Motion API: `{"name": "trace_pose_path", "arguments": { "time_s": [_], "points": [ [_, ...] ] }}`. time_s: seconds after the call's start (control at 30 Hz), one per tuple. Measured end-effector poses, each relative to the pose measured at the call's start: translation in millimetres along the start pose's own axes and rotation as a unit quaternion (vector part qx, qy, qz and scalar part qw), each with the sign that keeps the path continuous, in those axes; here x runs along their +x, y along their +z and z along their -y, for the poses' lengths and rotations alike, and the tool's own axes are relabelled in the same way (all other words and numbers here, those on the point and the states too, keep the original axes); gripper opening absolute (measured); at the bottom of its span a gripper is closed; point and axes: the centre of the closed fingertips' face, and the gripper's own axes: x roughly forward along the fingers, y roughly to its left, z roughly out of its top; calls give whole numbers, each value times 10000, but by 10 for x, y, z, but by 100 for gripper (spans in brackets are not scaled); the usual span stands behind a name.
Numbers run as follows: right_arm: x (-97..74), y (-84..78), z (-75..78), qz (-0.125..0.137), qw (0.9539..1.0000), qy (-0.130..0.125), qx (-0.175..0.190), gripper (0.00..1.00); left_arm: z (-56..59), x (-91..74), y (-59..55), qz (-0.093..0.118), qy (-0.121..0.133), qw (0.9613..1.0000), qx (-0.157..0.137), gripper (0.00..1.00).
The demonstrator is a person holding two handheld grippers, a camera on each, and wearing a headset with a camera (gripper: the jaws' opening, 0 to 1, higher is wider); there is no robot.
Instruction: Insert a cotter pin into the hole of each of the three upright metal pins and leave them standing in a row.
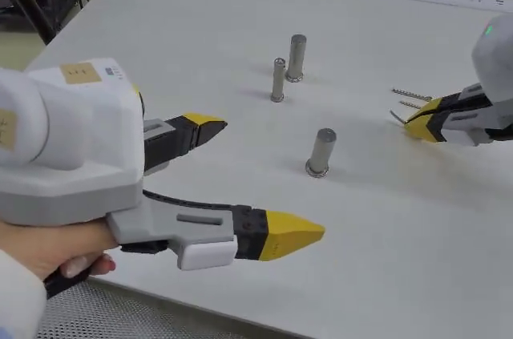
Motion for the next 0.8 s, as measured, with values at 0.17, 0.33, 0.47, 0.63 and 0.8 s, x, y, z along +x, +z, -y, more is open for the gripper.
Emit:
{"name": "trace_pose_path", "arguments": {
  "time_s": [0.17, 0.33, 0.47, 0.63, 0.8],
  "points": [
    [-201, 121, -53, 347, 9991, -193, -115, 0, 16, 15, 27, 29, -39, 9999, -90, 90],
    [-316, 154, -8, 530, 9976, -369, -236, 0, 21, 34, 58, -4, -39, 10000, -48, 90],
    [-387, 234, 22, 723, 9954, -501, -389, 0, 4, 71, 67, -79, -60, 9999, -31, 89],
    [-534, 348, -37, 997, 9913, -673, -540, 0, -20, 107, 137, -45, -104, 9999, -78, 86],
    [-655, 425, -156, 1151, 9877, -765, -735, 0, -57, 145, 218, 56, -116, 9998, -170, 82]
  ]
}}
